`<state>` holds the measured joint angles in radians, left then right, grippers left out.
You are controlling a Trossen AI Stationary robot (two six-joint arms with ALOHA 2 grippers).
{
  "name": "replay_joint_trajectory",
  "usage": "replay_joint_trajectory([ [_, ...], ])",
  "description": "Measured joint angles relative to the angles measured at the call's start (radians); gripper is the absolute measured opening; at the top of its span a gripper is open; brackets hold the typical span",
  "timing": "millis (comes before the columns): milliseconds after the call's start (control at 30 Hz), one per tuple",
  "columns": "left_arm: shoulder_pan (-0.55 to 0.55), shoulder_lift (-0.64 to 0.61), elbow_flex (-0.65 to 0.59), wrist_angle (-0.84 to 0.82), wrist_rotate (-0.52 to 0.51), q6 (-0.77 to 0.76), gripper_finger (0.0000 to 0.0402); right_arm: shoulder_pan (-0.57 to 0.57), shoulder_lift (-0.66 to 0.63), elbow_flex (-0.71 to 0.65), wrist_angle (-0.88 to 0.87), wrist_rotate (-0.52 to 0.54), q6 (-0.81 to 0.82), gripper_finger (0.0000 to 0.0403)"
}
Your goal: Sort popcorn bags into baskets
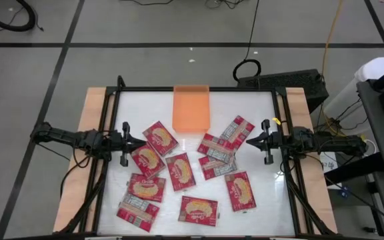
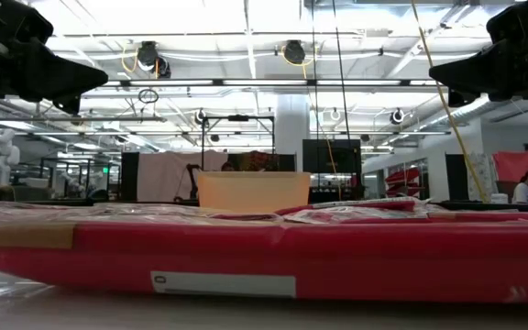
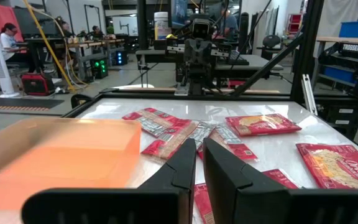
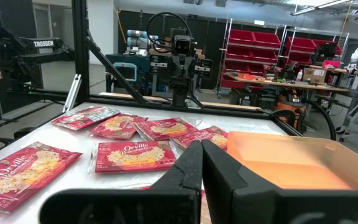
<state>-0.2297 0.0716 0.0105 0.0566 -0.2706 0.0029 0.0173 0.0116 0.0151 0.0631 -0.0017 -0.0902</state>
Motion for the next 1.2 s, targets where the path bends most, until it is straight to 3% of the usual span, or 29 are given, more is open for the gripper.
replay_joint_trajectory([
  [300, 0.000, 0.000, 0.000, 0.000, 0.000, 0.000, 0.0035, -0.003, 0.036, 0.050, 0.102, 0.018, 0.026, 0.0000],
  [467, 0.000, 0.000, 0.000, 0.000, 0.000, 0.000, 0.0035, -0.003, 0.124, 0.211, 0.073, 0.028, 0.026, 0.0000],
  [867, 0.000, 0.000, -0.001, 0.014, -0.001, 0.045, 0.0035, -0.003, 0.519, 0.682, -0.237, 0.030, 0.107, 0.0000],
  [1200, 0.000, 0.000, -0.001, 0.023, -0.001, 0.044, 0.0035, -0.003, 0.816, 0.888, -0.437, 0.034, 0.157, 0.0000],
])
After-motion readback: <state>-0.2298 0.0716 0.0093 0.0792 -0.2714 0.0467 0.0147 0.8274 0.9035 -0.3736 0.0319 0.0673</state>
